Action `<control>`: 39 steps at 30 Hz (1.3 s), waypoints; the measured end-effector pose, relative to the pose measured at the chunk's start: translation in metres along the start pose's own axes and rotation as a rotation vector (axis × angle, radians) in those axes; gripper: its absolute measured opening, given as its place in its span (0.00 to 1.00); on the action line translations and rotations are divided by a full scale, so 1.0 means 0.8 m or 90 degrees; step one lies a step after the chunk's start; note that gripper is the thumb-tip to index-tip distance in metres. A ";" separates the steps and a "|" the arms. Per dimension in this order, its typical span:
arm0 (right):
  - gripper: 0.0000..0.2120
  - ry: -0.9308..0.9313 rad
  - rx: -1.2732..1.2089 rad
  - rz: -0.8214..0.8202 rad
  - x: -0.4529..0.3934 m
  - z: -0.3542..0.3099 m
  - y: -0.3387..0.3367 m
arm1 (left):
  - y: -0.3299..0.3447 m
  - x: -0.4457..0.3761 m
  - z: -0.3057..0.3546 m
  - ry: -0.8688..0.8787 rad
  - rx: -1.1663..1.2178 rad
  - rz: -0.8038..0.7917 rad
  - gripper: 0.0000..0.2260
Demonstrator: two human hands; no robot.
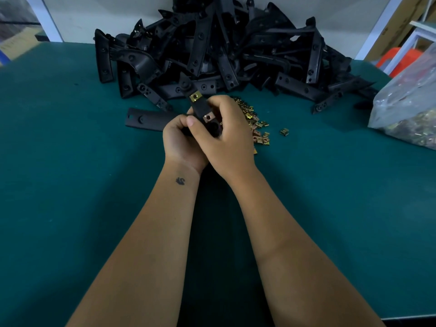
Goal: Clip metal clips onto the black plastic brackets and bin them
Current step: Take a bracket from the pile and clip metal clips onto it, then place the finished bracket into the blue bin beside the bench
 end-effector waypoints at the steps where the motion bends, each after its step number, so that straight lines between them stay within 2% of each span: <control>1: 0.14 -0.007 0.000 -0.008 0.001 0.000 0.001 | 0.000 0.000 0.001 0.009 0.004 -0.005 0.10; 3: 0.14 -0.015 0.011 -0.011 0.002 0.001 0.003 | 0.000 0.002 0.002 0.028 0.012 -0.016 0.08; 7: 0.10 0.004 0.039 0.025 0.001 0.004 0.008 | 0.002 0.001 0.002 0.062 0.048 -0.007 0.16; 10: 0.07 0.041 0.008 0.075 -0.003 0.005 0.007 | 0.005 -0.002 0.001 0.058 0.024 0.015 0.11; 13: 0.04 0.086 -0.069 0.145 -0.006 0.006 0.000 | 0.005 -0.007 -0.001 0.036 -0.071 0.009 0.06; 15: 0.05 0.132 -0.173 0.170 -0.006 0.009 -0.005 | 0.005 -0.011 -0.004 0.065 -0.157 0.017 0.03; 18: 0.08 0.208 -0.345 0.171 -0.006 0.013 -0.008 | 0.005 -0.014 -0.005 0.129 -0.210 0.067 0.05; 24: 0.10 0.275 -0.344 0.198 0.008 0.018 -0.014 | 0.005 -0.001 -0.013 0.189 -0.341 0.052 0.04; 27: 0.10 0.291 -0.370 0.252 0.012 0.014 -0.035 | 0.008 0.010 -0.018 0.200 -0.312 0.161 0.05; 29: 0.09 0.299 -0.408 0.289 0.015 0.011 -0.052 | 0.014 0.022 -0.030 0.196 -0.299 0.195 0.06; 34: 0.06 0.352 -0.428 0.326 0.042 0.007 -0.122 | 0.050 0.067 -0.096 0.148 -0.393 0.129 0.04; 37: 0.09 0.359 -0.460 0.408 0.076 0.010 -0.187 | 0.079 0.095 -0.147 0.081 -0.430 0.067 0.03; 39: 0.10 0.350 -0.478 0.477 0.106 0.013 -0.235 | 0.099 0.113 -0.186 -0.008 -0.443 0.010 0.05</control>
Point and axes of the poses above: each hand's wrist, its own x-axis away from the middle knuckle, its own y-axis out of the palm, z = x × y, the point moved 1 cm from there along -x, towards the middle knuckle
